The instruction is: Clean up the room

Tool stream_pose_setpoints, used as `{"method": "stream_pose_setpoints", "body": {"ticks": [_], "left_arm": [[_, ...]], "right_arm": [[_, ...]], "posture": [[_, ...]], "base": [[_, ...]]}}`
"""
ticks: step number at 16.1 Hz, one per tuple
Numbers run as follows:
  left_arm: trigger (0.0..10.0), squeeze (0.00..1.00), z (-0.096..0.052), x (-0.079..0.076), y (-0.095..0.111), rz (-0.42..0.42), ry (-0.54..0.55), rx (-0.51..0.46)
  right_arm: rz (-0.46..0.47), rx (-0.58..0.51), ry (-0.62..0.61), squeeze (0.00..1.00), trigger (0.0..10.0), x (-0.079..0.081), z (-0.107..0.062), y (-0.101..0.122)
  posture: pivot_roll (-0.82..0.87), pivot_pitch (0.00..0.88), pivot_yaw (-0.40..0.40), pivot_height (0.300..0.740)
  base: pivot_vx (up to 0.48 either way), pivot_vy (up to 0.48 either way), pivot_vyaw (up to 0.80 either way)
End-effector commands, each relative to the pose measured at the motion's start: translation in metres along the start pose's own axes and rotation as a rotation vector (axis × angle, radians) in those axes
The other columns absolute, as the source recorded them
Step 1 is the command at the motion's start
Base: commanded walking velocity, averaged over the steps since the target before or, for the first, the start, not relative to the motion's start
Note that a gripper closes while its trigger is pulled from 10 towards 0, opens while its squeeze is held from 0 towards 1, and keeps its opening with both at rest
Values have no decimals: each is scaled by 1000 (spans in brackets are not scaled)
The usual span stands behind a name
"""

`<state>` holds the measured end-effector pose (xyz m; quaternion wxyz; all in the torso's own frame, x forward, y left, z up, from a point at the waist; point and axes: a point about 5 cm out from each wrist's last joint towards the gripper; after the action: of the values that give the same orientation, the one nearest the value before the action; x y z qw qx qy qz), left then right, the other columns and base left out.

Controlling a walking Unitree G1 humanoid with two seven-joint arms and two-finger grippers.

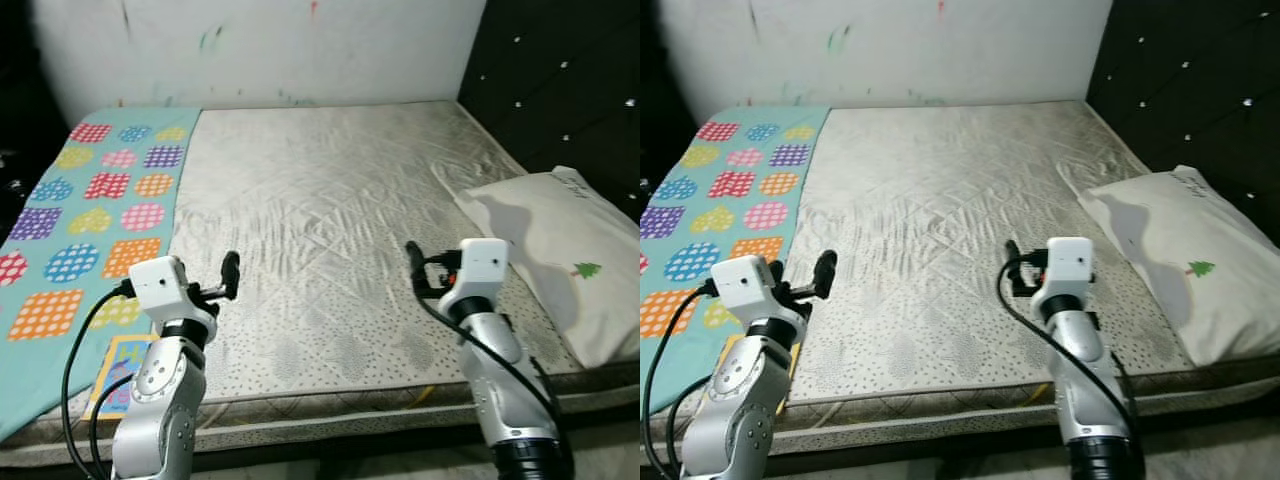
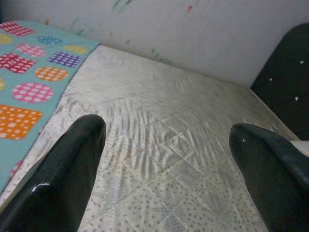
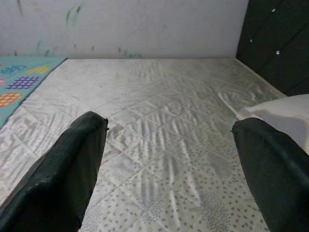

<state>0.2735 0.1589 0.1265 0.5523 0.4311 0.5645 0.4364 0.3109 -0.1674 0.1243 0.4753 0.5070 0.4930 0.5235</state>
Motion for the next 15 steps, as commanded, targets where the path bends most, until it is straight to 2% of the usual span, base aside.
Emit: {"method": "stream_pose_setpoints", "body": {"ticks": [1, 10, 14, 15], "left_arm": [[10000, 0, 0, 4, 1, 4, 13, 5], [10000, 0, 1, 3, 2, 14, 2, 9], [10000, 0, 2, 6, 5, 91, -4, -9], [10000, 0, 3, 9, 7, 128, 7, -23]], "right_arm": [[5, -25, 5, 0, 10000, 4, -1, 5], [-2, -21, -8, 0, 10000, 2, -1, 5], [-7, -18, -1, 0, 10000, 3, -1, 5], [-8, -19, 1, 0, 10000, 3, -1, 5]], "posture": [[-45, 39, 3, 740], [-47, 42, 3, 740], [-45, 41, 2, 740], [-43, 39, 1, 740]], "base": [[0, 480, 0], [0, 480, 0], [0, 480, 0], [0, 0, 0]]}}
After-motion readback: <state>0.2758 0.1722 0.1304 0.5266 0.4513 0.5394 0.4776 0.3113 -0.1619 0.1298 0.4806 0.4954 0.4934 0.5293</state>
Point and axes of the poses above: a point about 5 cm out from each wrist's last joint towards the gripper, its own z axis pointing out of the wrist towards the gripper, its own y axis along the axis of the wrist's last joint, x = y × z, and after that the axes turned 3 degrees about z, right-handed
